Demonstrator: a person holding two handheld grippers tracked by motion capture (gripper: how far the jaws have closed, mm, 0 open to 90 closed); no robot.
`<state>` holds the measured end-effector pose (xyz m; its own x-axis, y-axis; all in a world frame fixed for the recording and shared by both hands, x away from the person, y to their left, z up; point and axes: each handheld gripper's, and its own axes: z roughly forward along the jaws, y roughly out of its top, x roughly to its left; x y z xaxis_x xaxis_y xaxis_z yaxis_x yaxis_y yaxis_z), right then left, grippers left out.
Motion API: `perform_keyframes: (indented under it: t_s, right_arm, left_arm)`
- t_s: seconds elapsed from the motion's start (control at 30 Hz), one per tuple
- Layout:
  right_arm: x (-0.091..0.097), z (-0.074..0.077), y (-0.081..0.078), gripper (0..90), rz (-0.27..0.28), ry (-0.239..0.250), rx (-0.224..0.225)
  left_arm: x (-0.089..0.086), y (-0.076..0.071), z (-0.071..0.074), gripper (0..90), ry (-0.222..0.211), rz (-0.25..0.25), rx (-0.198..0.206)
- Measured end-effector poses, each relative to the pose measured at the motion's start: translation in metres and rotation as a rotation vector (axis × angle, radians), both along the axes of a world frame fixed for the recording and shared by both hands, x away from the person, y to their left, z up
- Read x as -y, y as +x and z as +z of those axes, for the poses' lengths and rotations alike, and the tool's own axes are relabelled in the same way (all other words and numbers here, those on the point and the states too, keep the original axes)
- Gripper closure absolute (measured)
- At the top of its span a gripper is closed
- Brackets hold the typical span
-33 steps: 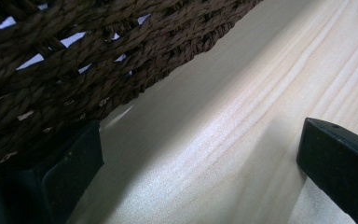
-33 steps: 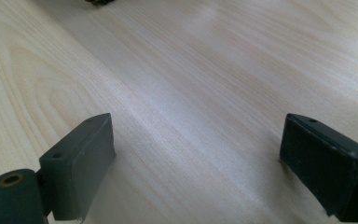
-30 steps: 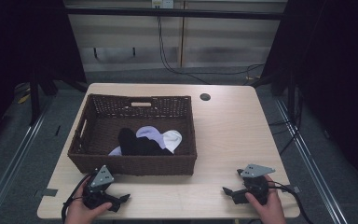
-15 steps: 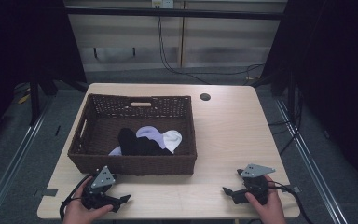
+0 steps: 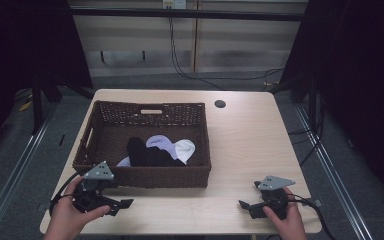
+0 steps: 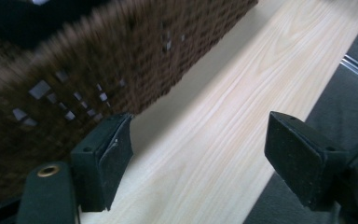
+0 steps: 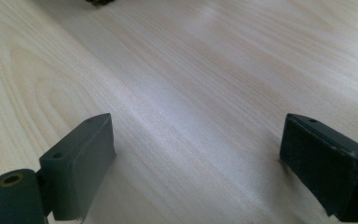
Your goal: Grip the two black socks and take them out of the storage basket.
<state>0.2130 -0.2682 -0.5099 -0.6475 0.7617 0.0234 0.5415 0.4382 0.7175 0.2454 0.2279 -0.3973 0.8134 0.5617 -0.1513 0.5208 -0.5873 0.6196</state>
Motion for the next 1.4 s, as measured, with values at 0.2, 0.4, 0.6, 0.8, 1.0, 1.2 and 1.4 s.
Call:
perform_keyframes:
  t_s: [0.2,0.4,0.6,0.8,1.0,1.2,1.4]
  right_arm:
    - [0.0,0.0,0.0,9.5,-0.001,0.0,0.0]
    - [0.0,0.0,0.0,9.5,0.0,0.0,0.0]
    - [0.0,0.0,0.0,9.5,-0.001,0.0,0.0]
    - [0.0,0.0,0.0,9.5,0.0,0.0,0.0]
    - [0.0,0.0,0.0,9.5,0.0,0.0,0.0]
    - [0.0,0.0,0.0,9.5,0.0,0.0,0.0]
    - [0.0,0.0,0.0,9.5,0.0,0.0,0.0]
  left_arm:
    - [0.004,0.015,0.032,25.4,0.012,-0.005,-0.003]
    - [0.015,0.034,0.053,27.0,0.044,-0.012,-0.024]
    - [0.023,0.057,0.064,27.6,0.102,-0.01,-0.053]
    - [0.031,0.076,0.061,27.6,0.163,0.007,-0.08]
    - [0.039,0.096,0.054,27.6,0.203,0.029,-0.09]
    - [0.05,0.114,0.041,29.3,0.237,0.035,-0.111]
    - [0.061,0.13,0.026,33.4,0.28,0.037,-0.166]
